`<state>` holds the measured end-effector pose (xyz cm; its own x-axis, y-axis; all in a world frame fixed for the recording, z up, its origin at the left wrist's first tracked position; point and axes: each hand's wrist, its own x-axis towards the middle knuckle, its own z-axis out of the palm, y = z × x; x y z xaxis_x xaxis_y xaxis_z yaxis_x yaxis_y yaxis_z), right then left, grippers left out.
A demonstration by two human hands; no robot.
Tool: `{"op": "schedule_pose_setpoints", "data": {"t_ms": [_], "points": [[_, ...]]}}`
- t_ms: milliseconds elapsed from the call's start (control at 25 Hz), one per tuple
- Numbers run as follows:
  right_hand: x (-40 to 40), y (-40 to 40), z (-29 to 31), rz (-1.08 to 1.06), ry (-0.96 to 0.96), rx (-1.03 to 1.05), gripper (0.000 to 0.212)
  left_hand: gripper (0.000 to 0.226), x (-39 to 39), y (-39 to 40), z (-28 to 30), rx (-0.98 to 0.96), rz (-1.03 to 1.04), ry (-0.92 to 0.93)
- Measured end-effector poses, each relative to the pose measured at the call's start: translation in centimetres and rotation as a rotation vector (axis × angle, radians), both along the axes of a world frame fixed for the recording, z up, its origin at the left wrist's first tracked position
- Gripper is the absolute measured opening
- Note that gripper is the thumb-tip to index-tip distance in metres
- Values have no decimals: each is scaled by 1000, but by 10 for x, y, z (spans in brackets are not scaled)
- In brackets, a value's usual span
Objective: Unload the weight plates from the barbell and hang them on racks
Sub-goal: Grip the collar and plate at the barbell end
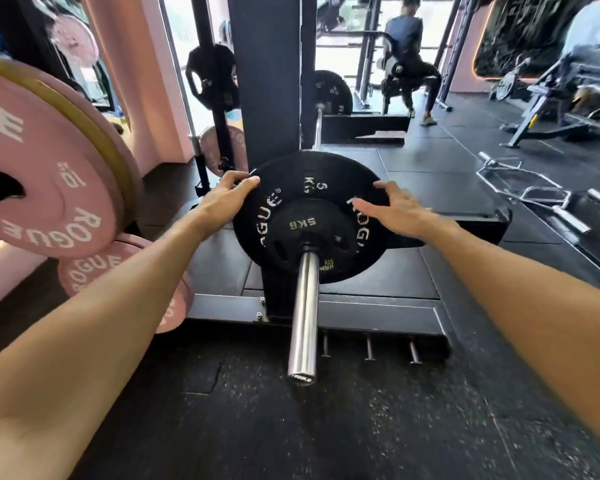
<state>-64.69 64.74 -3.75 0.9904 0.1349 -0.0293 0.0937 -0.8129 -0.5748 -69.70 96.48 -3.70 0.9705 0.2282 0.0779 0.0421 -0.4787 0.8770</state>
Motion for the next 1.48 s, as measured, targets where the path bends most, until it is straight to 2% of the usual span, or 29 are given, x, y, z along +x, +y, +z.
{"op": "schedule_pose_setpoints", "data": {"t_ms": [200, 360, 480, 600, 720, 880, 960, 1120, 1280, 1480], "points": [[48, 21, -60, 23, -51, 117, 71, 28, 43, -2, -54, 45, 57, -19], [70, 39, -109, 45, -50, 264, 43, 33, 75, -3, -107, 91, 47, 7], [79, 50, -144, 61, -42, 316, 31, 35, 93, -12, -150, 68, 5, 40], [86, 59, -180, 79, -13, 389, 28, 35, 106, -26, -186, 26, -47, 86], [87, 70, -208, 87, -45, 370, 32, 34, 112, -42, -210, -42, -113, 137], [82, 81, -224, 20, -61, 420, 45, 23, 115, -56, -222, -313, -93, 96], [79, 85, -223, -1, -67, 417, 48, 24, 117, -59, -221, -364, -97, 72], [79, 87, -213, -38, -41, 322, 51, 26, 120, -60, -223, -390, -99, 39], [78, 95, -178, -92, -166, 38, 69, 26, 118, -57, -215, -404, -106, 20], [76, 131, -148, -62, -270, -255, 79, 21, 114, -53, -211, -472, -63, 48]]}}
